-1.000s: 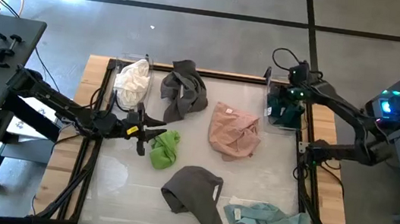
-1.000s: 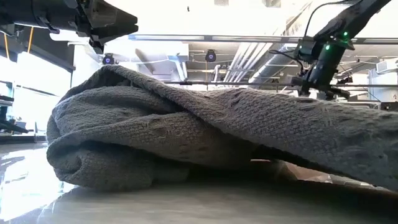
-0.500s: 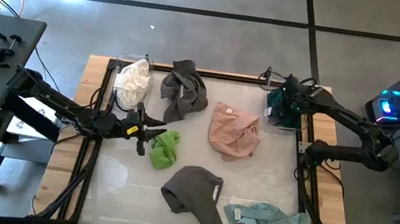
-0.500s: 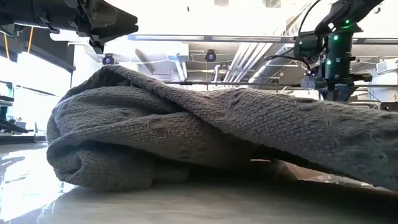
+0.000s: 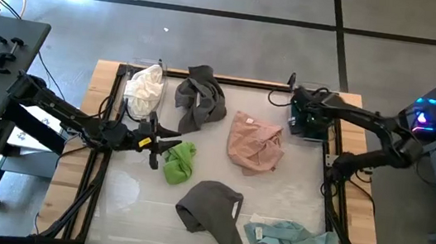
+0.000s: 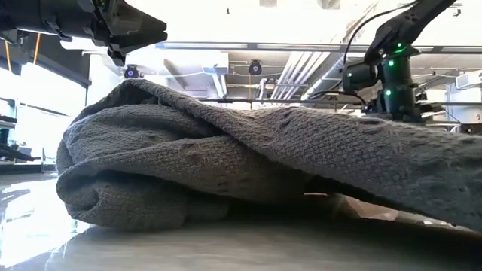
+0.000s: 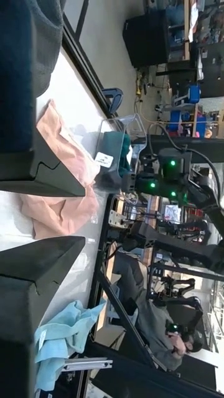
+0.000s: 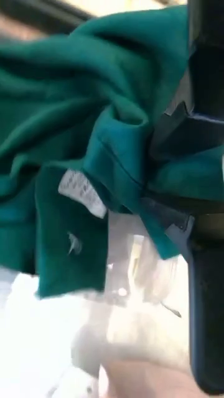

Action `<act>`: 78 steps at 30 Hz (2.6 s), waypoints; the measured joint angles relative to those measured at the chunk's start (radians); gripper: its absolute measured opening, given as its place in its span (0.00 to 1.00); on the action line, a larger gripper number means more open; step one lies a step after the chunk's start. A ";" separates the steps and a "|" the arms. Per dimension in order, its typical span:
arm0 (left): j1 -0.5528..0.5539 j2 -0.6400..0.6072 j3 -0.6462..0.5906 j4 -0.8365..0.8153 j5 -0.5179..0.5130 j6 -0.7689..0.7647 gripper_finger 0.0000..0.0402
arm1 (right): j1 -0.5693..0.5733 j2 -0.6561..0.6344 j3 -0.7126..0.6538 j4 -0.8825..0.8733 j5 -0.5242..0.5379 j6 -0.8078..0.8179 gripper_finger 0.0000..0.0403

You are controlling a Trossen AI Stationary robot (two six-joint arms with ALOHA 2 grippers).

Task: Sort towels by color in basket
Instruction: Put the dark green towel into the right transparent bin, then put the pink towel into the left transparent bin

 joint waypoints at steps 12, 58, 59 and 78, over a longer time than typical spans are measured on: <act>0.000 0.000 0.000 0.000 0.000 0.000 0.25 | 0.006 -0.147 0.038 -0.004 0.031 -0.076 0.27; 0.000 0.000 0.000 0.001 -0.001 -0.009 0.25 | 0.669 0.080 -0.114 0.798 0.125 -0.253 0.66; 0.000 0.000 0.000 0.001 -0.002 -0.009 0.25 | 0.655 0.091 -0.114 0.798 0.108 -0.253 0.66; -0.132 0.061 0.001 0.067 -0.201 0.381 0.18 | 0.789 0.354 -0.113 1.067 0.044 -0.138 0.03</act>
